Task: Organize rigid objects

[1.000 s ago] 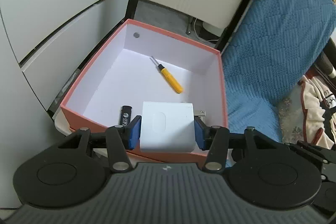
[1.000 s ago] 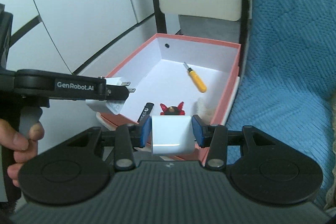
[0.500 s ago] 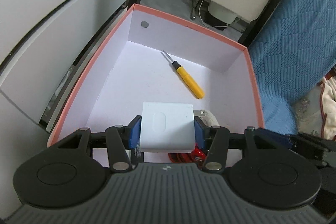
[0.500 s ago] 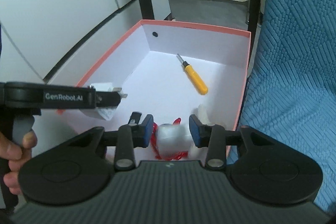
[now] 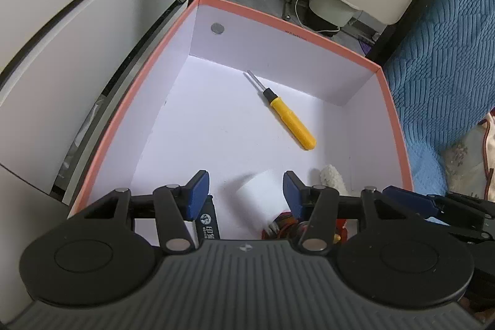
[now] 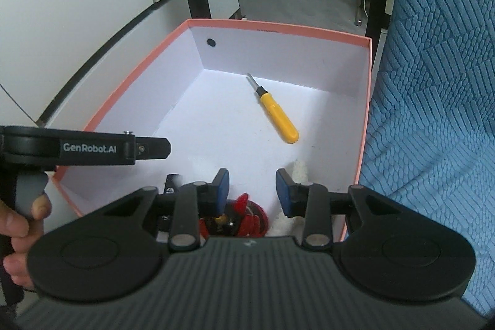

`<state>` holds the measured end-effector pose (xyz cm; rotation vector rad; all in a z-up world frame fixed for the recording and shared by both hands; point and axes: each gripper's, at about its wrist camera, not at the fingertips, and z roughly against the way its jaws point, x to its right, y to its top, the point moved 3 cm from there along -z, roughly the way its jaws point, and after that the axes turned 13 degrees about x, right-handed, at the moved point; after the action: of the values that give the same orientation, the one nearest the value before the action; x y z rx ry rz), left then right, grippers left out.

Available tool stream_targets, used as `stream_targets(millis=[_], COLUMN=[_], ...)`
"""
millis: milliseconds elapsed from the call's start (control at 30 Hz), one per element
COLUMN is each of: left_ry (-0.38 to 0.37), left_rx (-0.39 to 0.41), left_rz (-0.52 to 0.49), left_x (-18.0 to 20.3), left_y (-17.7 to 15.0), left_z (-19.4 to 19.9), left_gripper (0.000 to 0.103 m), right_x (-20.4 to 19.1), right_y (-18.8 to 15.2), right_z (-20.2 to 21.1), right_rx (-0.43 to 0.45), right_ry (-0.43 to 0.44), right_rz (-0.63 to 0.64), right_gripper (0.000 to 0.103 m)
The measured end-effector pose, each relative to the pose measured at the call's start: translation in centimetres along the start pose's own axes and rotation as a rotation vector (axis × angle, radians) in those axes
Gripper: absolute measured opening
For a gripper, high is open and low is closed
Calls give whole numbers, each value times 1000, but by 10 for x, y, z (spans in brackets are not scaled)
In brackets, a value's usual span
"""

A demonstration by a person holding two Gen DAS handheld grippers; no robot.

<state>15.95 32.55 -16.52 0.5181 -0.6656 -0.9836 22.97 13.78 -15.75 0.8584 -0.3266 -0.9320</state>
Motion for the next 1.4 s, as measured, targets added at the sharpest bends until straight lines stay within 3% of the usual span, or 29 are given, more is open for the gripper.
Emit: stream_targets(millis=[600, 1100, 1233, 1333, 1400], left_ry=[-20, -29, -29, -13, -2], left_rx=[158, 236, 233, 246, 266], left_rz=[-33, -70, -75, -71, -61], left_x=[46, 80, 85, 86, 85], left_y=[-2, -37, -50, -58, -63], left_z=[135, 228, 238, 246, 253], left_gripper=[60, 65, 68, 87, 90], right_x=[-17, -15, -13, -10, -6], right_y=[12, -10, -19, -25, -28], right_z=[115, 203, 218, 228, 231], right_rx=[172, 259, 277, 291, 288], right_ry=[55, 69, 59, 50, 43], right_rz=[9, 13, 19, 29, 19], right_gripper=[37, 37, 37, 38, 41])
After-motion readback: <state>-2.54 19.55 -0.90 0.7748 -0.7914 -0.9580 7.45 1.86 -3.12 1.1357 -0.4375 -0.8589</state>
